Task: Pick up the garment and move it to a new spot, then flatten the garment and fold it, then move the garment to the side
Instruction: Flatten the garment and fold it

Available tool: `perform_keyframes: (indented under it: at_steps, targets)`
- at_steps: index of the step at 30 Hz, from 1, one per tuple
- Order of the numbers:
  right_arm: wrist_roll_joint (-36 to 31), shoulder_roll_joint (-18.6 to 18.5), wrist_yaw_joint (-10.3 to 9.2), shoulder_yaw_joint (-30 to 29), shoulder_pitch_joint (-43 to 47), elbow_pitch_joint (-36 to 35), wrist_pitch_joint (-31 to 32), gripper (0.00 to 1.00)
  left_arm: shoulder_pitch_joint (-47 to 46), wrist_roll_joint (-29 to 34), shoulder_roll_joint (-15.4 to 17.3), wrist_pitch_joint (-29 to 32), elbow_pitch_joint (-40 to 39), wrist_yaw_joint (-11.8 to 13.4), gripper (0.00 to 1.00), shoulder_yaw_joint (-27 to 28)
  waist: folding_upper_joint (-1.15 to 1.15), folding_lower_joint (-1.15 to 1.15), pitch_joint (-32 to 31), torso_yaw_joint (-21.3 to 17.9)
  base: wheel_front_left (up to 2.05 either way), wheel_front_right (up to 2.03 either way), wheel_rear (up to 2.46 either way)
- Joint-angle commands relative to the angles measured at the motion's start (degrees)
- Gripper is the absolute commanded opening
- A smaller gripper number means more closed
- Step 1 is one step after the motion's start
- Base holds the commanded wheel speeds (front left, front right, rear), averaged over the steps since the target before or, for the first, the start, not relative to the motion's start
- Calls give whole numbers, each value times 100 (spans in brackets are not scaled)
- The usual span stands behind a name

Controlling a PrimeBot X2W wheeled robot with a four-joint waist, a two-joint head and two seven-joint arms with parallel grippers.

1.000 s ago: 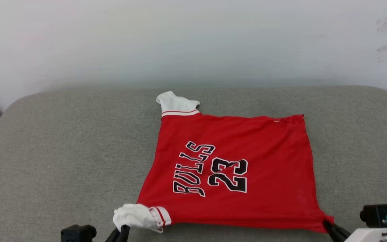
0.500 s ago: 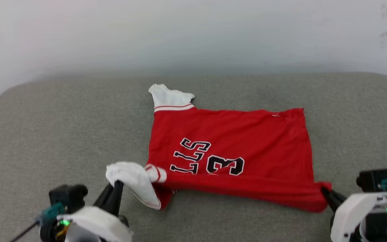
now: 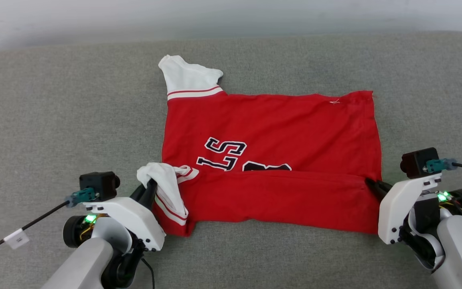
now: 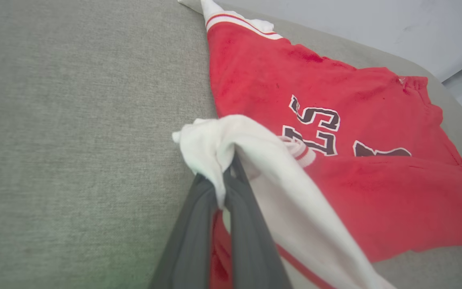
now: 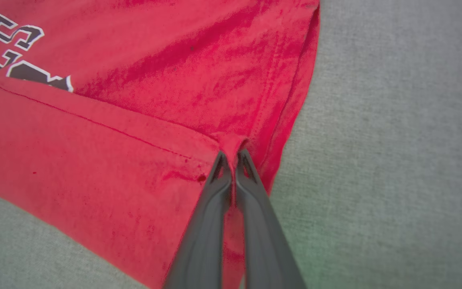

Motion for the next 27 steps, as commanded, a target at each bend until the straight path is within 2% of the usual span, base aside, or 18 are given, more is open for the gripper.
perform_keyframes:
  at_steps: [1,2,3,4,5,9,12,17,21,27]
  targets:
    - [61,-39,-2,136,-182,225,-145,11,-133,-64,-73,60,173,-91,0,-26,-1,-1,112,-21,0,0,0]
    - [68,-55,-2,210,-247,384,-222,40,-178,-83,-102,69,267,-124,0,-31,-1,-1,127,-13,0,0,0]
    - [136,-41,-2,275,-297,508,-322,75,-211,-103,-148,78,356,-167,19,-40,-1,-1,134,0,0,0,0]
    - [172,-41,-2,317,-332,619,-420,100,-234,-123,-197,70,423,-204,73,-54,-1,-1,127,19,0,0,0]
    - [202,-60,-2,379,-361,711,-540,100,-242,-138,-229,32,488,-233,100,-50,-1,-1,109,35,0,0,0]
    - [380,-121,-2,445,-258,741,-1333,100,-55,-271,-325,-280,602,-285,100,105,-1,-1,-100,78,0,0,0]
    - [365,-143,-2,388,-68,571,-2039,100,185,-371,-274,-474,514,-240,100,240,-1,-1,-347,73,0,0,0]
    - [-19,-132,-2,-5,339,58,-2879,100,633,-453,-6,-515,27,70,100,427,-1,-1,-708,58,0,0,0]
    - [-403,64,-2,-521,735,-571,-2994,100,840,-443,326,-199,-591,403,100,470,-1,-1,-838,42,0,0,0]
    - [-823,503,-2,-997,1364,-1667,-2646,100,665,-424,866,921,-1353,748,100,244,-1,-1,-768,-81,0,0,0]
